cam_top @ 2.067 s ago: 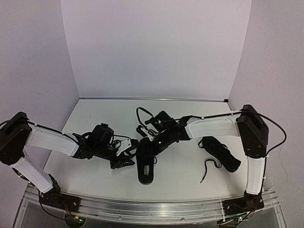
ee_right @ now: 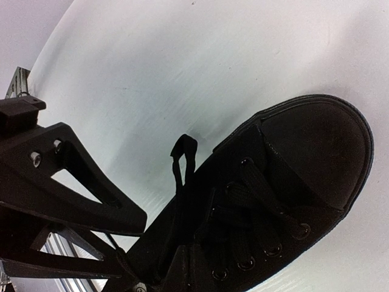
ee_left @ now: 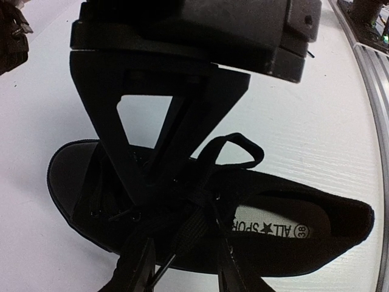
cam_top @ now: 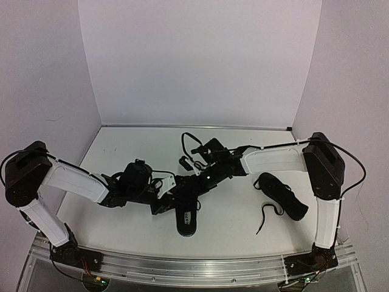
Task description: Tie the shoes
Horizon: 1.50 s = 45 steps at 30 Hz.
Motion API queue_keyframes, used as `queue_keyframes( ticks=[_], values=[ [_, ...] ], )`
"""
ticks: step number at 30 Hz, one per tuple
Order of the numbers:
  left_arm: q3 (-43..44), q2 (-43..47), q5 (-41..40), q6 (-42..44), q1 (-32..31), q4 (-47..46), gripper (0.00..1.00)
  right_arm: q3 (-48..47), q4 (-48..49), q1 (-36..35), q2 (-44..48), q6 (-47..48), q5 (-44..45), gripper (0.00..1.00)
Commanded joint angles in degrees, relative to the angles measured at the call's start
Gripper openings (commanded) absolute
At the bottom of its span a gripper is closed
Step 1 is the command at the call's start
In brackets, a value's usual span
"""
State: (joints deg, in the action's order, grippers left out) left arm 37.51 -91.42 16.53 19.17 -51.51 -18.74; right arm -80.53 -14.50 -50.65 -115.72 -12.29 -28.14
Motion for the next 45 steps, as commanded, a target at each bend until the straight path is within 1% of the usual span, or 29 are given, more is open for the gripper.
queue_keyframes(
  ticks=[1, 3, 4, 9, 10, 24, 32, 38, 45],
  values=[
    [2.7, 1.6, 1.1, -0.8, -0.4, -2.9, 0.34, 0.8, 1.2, 0.3, 1.2, 0.1, -0.7, 0.01],
    [2.8, 1.4, 1.7, -1.2, -0.4, -3.4, 0.30, 1.0, 1.3, 0.3, 1.3, 0.0, -0.7, 0.01],
    [2.8, 1.2, 2.0, -1.3, -0.4, -3.4, 0.27, 1.0, 1.4, 0.3, 1.2, 0.0, -0.7, 0.01],
    [3.5, 0.9, 4.0, -1.2, -0.6, -2.7, 0.02, 1.2, 1.7, 0.4, 1.2, 0.0, -0.9, 0.00],
    [3.6, 0.9, 4.4, -1.2, -0.7, -2.5, 0.00, 1.3, 1.8, 0.4, 1.2, -0.1, -1.0, 0.00],
    [7.3, -0.1, 7.9, -0.5, -3.7, -1.4, 0.00, 2.2, 3.4, 0.8, 0.8, -0.7, -2.1, 0.00],
    [8.4, 1.5, 10.8, 0.3, -4.7, 0.3, 0.00, 2.4, 3.8, 0.9, 0.7, -0.9, -2.4, 0.00],
    [9.4, 3.0, 12.3, 1.3, -5.9, 2.5, 0.00, 2.5, 4.3, 1.1, 0.8, -1.2, -3.2, 0.00],
    [11.4, 2.4, 12.6, 2.7, -7.7, 5.8, 0.00, 2.7, 4.7, 1.3, 1.0, -1.5, -3.7, 0.00]
  ],
)
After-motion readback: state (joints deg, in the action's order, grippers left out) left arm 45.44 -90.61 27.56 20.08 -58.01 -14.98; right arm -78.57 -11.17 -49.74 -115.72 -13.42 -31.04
